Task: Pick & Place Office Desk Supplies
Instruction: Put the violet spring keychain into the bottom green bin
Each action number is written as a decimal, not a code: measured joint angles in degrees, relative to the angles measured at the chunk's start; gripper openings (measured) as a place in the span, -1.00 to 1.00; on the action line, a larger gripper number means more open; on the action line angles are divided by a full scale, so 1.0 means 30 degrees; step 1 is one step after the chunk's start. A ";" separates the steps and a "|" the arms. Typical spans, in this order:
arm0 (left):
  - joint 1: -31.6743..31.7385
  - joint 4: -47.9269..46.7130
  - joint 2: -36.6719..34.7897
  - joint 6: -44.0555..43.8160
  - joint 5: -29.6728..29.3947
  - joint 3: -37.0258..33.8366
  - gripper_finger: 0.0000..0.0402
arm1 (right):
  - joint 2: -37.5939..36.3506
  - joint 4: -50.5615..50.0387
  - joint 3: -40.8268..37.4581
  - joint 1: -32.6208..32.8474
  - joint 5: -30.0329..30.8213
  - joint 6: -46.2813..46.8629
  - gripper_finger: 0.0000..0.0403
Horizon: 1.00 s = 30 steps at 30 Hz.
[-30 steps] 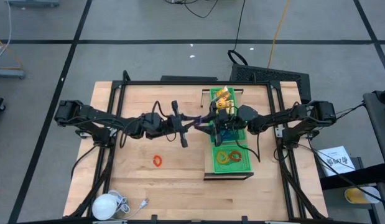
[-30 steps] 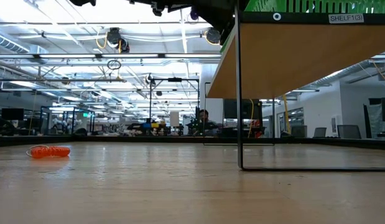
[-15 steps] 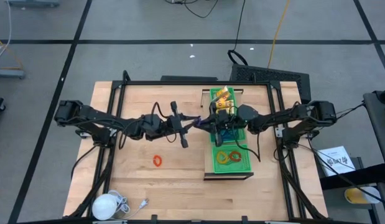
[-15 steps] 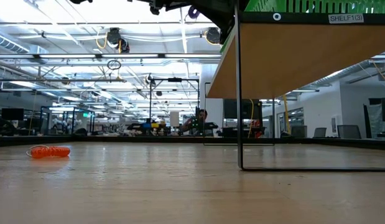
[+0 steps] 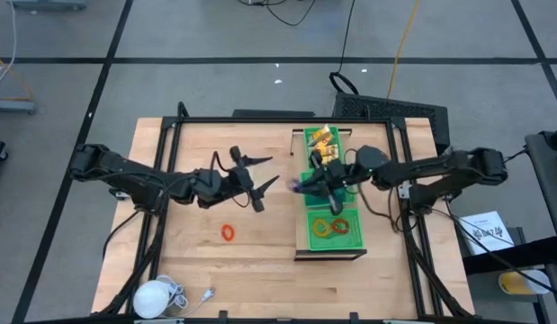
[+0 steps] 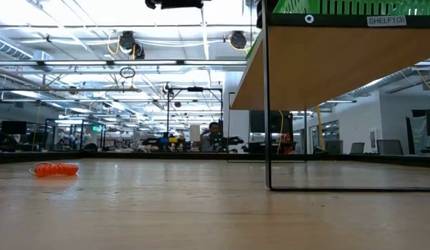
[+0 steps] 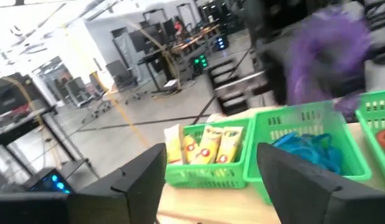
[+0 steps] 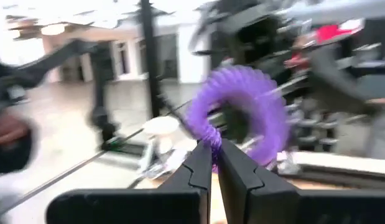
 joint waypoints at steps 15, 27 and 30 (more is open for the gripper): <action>0.0044 -0.1048 0.0022 -0.1118 -0.0926 0.0000 0.32 | -0.6364 -1.1999 0.0000 0.3169 -0.3145 -0.0735 -0.95; 0.0058 -0.1328 0.0022 -0.1770 -0.0929 0.0015 0.26 | -0.7145 -1.3995 0.0000 0.4507 -0.3107 -0.2343 -0.76; 0.0058 -0.1682 0.0022 -0.2004 -0.0928 0.0015 0.26 | -0.7138 -1.4015 0.0000 0.4507 -0.2493 -0.2422 -0.59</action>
